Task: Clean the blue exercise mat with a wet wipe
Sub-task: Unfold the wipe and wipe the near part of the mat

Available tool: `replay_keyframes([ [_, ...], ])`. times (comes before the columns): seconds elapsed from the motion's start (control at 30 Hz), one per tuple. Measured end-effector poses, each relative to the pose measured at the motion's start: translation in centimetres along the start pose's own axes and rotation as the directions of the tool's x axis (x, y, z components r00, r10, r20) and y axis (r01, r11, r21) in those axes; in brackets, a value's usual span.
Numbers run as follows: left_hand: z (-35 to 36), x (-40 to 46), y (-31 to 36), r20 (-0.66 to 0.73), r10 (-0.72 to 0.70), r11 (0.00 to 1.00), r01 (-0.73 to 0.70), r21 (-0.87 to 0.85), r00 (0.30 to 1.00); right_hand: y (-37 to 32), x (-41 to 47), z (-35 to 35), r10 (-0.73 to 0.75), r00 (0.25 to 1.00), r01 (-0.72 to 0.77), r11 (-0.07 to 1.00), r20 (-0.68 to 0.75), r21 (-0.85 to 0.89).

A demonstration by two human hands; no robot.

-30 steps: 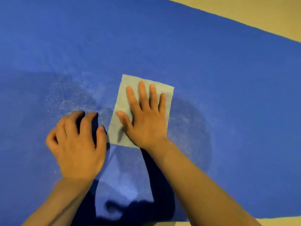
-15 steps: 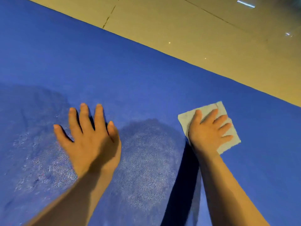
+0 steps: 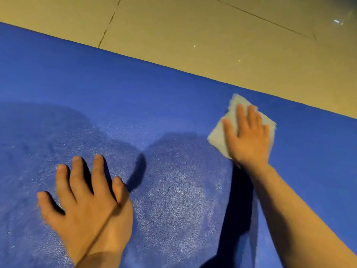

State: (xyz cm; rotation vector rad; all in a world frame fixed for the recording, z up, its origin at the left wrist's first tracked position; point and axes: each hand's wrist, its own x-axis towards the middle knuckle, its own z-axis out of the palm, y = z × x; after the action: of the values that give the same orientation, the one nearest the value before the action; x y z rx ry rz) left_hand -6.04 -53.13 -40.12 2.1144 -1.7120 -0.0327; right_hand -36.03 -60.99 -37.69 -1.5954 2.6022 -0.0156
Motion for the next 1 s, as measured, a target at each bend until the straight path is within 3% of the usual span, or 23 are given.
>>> replay_keyframes([
  [0.07, 0.3, -0.3, -0.2, -0.031, 0.029, 0.999, -0.028, 0.029, 0.999, 3.4, 0.2, -0.8, 0.223, 0.975, -0.223, 0.975, 0.005, 0.013],
  [0.17, 0.7, -0.4, -0.5, -0.057, 0.034, 0.999, -0.032, 0.036, 0.998, 3.1, 0.4, -1.3, 0.513, 0.857, -0.516, 0.853, 0.056, 0.085],
  [0.23, 0.6, -0.4, -0.4, -0.045, 0.02, 1.0, -0.019, 0.017, 0.999, -0.4, 1.5, -1.2, 0.617, 0.783, -0.622, 0.776, 0.072, 0.105],
  [0.27, 0.5, -0.4, -0.2, -0.038, 0.012, 1.0, -0.012, 0.006, 0.999, -3.1, 2.0, -1.0, 0.6, 0.797, -0.604, 0.795, 0.066, 0.061],
  [0.33, 0.3, -0.3, 0.1, -0.013, -0.012, 1.0, 0.012, 0.007, 1.0, -9.9, 2.1, -0.1, 0.384, 0.923, -0.383, 0.922, 0.011, -0.062],
  [0.4, 0.2, -0.2, 0.3, 0.013, -0.028, 1.0, 0.028, 0.004, 1.0, -17.0, 1.0, 0.9, -0.046, 0.999, 0.046, 0.998, 0.019, -0.035],
  [0.47, 0.2, -0.1, 0.3, 0.021, -0.016, 1.0, 0.016, 0.008, 1.0, -21.1, 0.2, 1.5, -0.434, 0.899, 0.432, 0.9, 0.05, 0.053],
  [0.5, 0.3, -0.1, 0.2, 0.017, -0.002, 1.0, 0.002, 0.022, 1.0, -21.2, 0.8, 1.4, -0.531, 0.846, 0.527, 0.846, 0.046, 0.085],
  [0.57, 0.4, -0.2, 0.0, 0.01, 0.022, 0.999, -0.022, 0.046, 1.0, -18.5, 2.9, 1.0, -0.558, 0.83, 0.556, 0.825, -0.019, 0.1],
  [0.7, 0.4, -0.2, 0.1, 0.0, 0.024, 0.999, -0.024, 0.048, 1.0, -7.3, 7.0, -1.0, -0.216, 0.972, 0.212, 0.976, 0.096, 0.054],
  [0.77, 0.5, -0.1, 0.0, -0.015, 0.028, 0.998, -0.027, 0.052, 1.0, -1.3, 8.2, -2.1, 0.0, 0.991, -0.006, 0.999, 0.134, 0.04],
  [0.9, 1.0, -0.1, -0.2, -0.053, 0.071, 0.994, -0.066, 0.089, 0.996, 5.5, 8.5, -2.6, 0.313, 0.939, -0.3, 0.948, 0.143, -0.106],
  [1.0, 1.0, -0.2, 0.1, -0.074, 0.053, 0.991, -0.044, 0.127, 0.996, 3.3, 8.3, -2.6, 0.535, 0.836, -0.544, 0.837, 0.12, 0.056],
])
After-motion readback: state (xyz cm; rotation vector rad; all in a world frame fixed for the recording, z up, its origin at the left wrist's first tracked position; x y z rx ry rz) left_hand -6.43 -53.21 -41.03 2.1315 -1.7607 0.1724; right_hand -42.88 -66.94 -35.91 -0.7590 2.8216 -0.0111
